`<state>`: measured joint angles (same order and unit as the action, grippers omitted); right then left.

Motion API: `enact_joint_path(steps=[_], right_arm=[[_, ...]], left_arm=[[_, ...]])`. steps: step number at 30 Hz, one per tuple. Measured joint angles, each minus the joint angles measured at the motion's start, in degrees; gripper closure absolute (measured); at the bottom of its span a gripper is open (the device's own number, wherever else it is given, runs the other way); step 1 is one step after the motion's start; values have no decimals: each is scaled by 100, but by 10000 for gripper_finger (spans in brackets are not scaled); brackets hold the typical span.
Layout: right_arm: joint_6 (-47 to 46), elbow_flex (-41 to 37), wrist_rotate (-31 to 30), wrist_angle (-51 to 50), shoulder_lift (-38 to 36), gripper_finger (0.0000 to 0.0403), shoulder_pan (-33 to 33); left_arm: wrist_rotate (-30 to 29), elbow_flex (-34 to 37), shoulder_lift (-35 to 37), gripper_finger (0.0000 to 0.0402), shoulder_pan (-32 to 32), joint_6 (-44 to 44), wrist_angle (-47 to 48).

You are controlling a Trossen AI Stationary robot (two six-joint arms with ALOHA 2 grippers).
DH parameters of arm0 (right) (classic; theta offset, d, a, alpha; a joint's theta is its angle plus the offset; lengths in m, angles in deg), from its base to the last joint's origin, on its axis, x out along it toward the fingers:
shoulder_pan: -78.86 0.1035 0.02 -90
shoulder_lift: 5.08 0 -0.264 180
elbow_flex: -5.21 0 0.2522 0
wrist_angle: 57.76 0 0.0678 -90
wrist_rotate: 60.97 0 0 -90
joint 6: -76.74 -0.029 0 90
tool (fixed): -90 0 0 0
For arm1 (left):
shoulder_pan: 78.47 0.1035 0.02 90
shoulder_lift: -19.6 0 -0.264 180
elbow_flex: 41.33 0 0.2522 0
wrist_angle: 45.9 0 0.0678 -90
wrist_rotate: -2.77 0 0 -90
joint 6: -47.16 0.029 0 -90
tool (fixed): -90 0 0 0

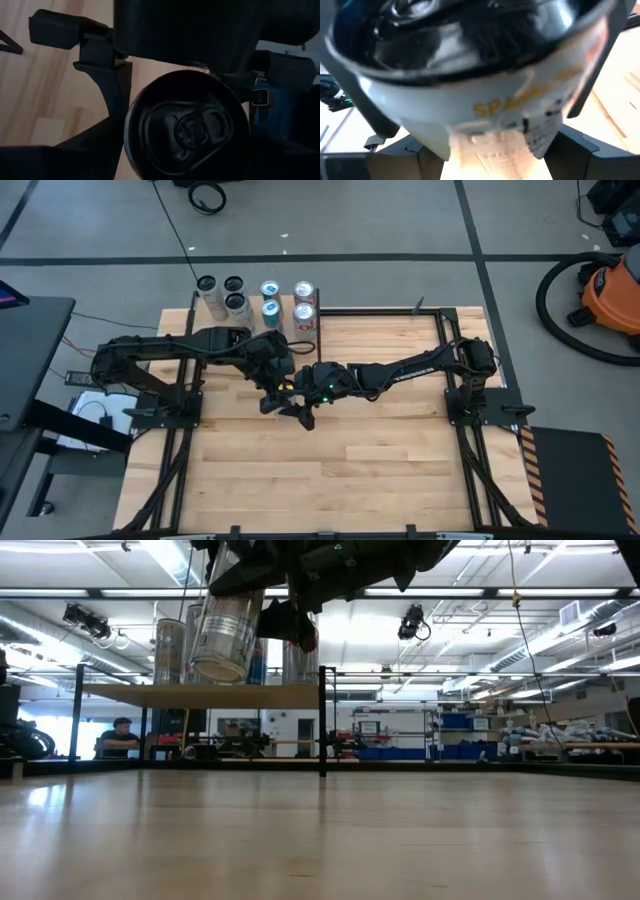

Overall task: Place canned beverage on shelf
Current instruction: Put the white-yellow soda can on the shelf aligned with the other white-yellow soda can

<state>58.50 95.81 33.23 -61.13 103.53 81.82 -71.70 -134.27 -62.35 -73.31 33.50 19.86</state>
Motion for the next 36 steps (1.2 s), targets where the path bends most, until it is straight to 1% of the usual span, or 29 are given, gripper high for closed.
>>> enact_joint_path(steps=[3,6,9,12,17,19,23,29,36], right_arm=[[2,0,18,3,-2,128,0],[31,0,16,7,-2,128,0],[41,0,9,4,-2,128,0],[45,0,-15,-15,-2,128,0],[22,0,-12,-32,-2,128,0],[22,0,-11,-40,-2,128,0],[4,0,-8,-53,-2,127,0],[22,0,41,-74,-2,116,2],[22,9,272,-57,-2,105,4]], left_arm=[[-1,0,0,103,-4,-156,-56],[-5,0,0,90,2,-180,-54],[-7,0,-13,86,2,-199,-55],[-18,0,-15,93,4,-75,-55],[-47,0,-15,119,-28,-30,-48],[-47,0,-15,123,-28,6,-4],[-40,-8,-15,124,-49,32,169],[-46,-16,-15,124,-166,84,295],[13,-5,147,124,-158,107,669]])
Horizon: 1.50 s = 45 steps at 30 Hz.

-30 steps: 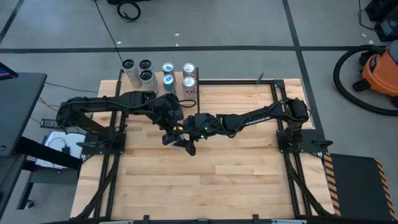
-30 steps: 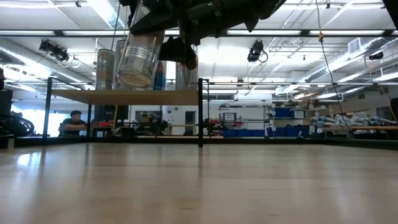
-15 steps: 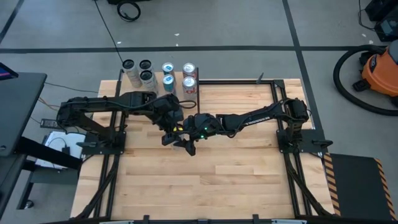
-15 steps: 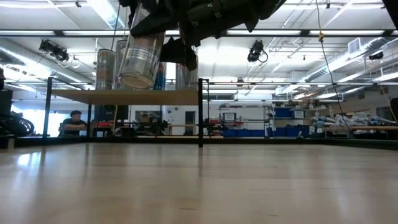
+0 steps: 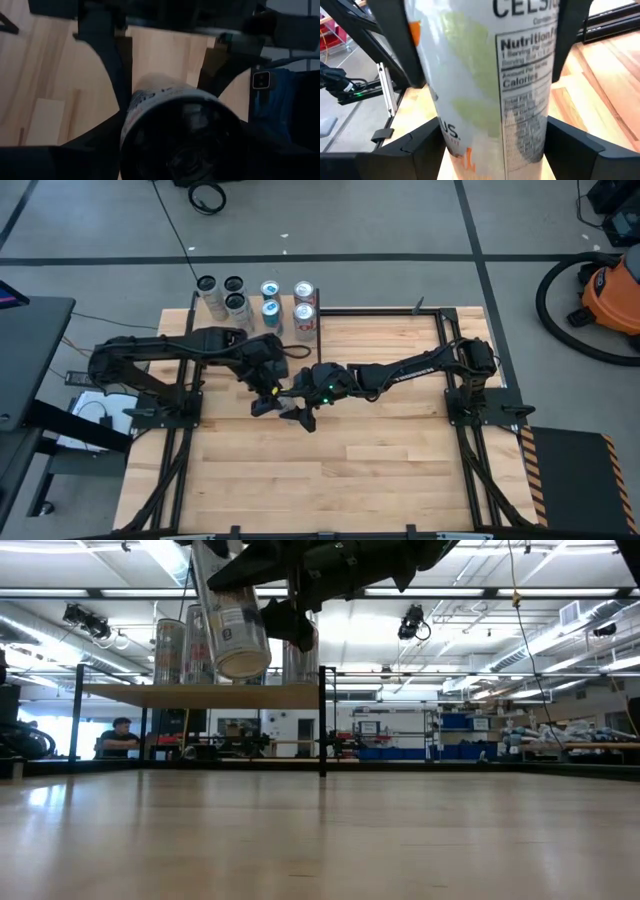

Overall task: Place canned beverage on shelf
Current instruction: Put the white-yellow soda can on the shelf aligned with the other white-yellow soda can

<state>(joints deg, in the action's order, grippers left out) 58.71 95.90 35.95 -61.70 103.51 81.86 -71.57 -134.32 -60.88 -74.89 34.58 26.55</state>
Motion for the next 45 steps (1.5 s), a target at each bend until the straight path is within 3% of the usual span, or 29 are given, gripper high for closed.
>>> enact_joint_path(steps=[30,45], right_arm=[[102,-9,12,196,-4,103,-4],[129,-9,77,565,-7,24,-4]], left_arm=[[-11,12,148,125,-6,175,29],[-45,14,148,125,-1,371,398]])
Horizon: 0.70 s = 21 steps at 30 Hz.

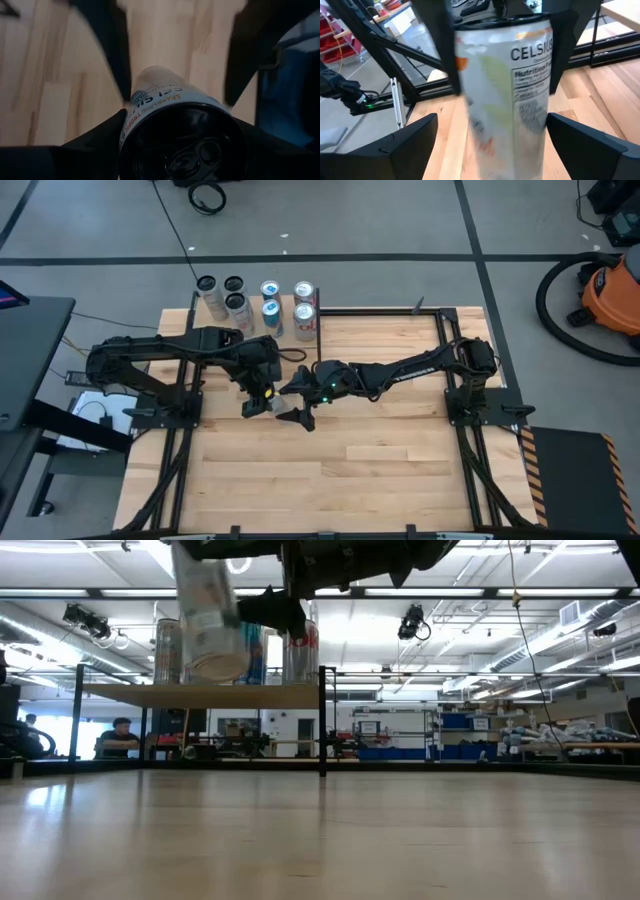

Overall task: Place canned beverage on shelf
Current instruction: Put the white-yellow soda can on the shelf aligned with the other white-yellow soda can

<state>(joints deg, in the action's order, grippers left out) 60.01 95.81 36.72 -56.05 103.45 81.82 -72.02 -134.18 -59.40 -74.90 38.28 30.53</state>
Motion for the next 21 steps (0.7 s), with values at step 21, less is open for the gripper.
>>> enact_joint_path(steps=[21], right_arm=[[0,0,1877,-105,0,18,2]], left_arm=[[-772,-8,185,125,438,222,1998]])
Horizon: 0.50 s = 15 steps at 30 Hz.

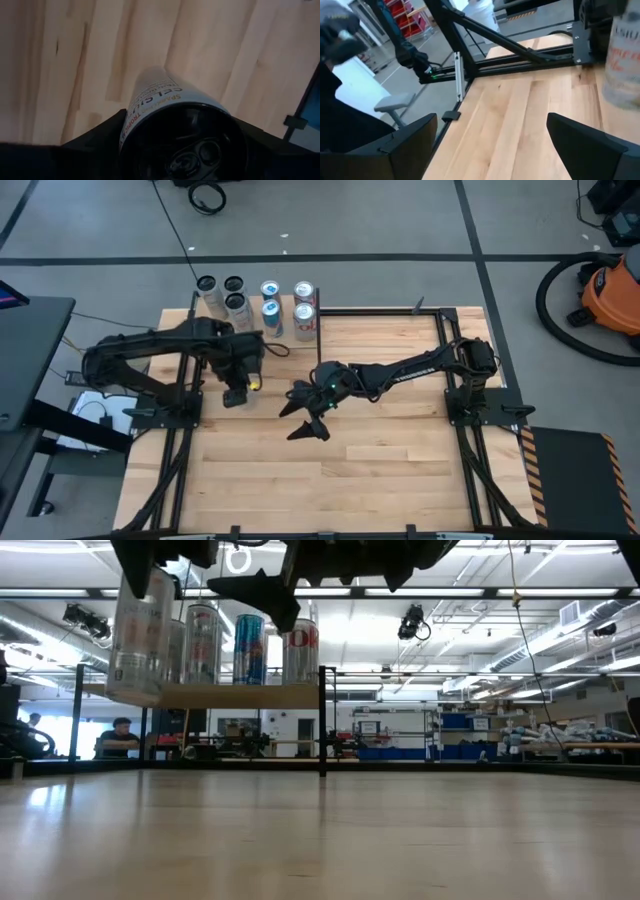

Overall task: Place canned beverage on shelf
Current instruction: Put the white-yellow soda can on the shelf aligned with the other white-yellow soda can

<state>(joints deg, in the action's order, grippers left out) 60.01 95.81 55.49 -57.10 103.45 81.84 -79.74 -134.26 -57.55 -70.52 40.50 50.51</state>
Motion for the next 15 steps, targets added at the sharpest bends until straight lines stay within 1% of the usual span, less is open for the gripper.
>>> enact_joint_path(steps=[6,10,12,15], right_arm=[[224,7,31,-81,0,18,-1],[292,7,32,-145,0,18,-10],[335,7,30,-169,0,17,-22],[343,7,30,-168,0,18,-28]], left_arm=[[-8,-185,270,125,519,325,569],[-146,-406,390,125,983,801,774],[-159,-572,441,125,1278,1197,736],[-333,-852,454,125,1726,1585,748]])
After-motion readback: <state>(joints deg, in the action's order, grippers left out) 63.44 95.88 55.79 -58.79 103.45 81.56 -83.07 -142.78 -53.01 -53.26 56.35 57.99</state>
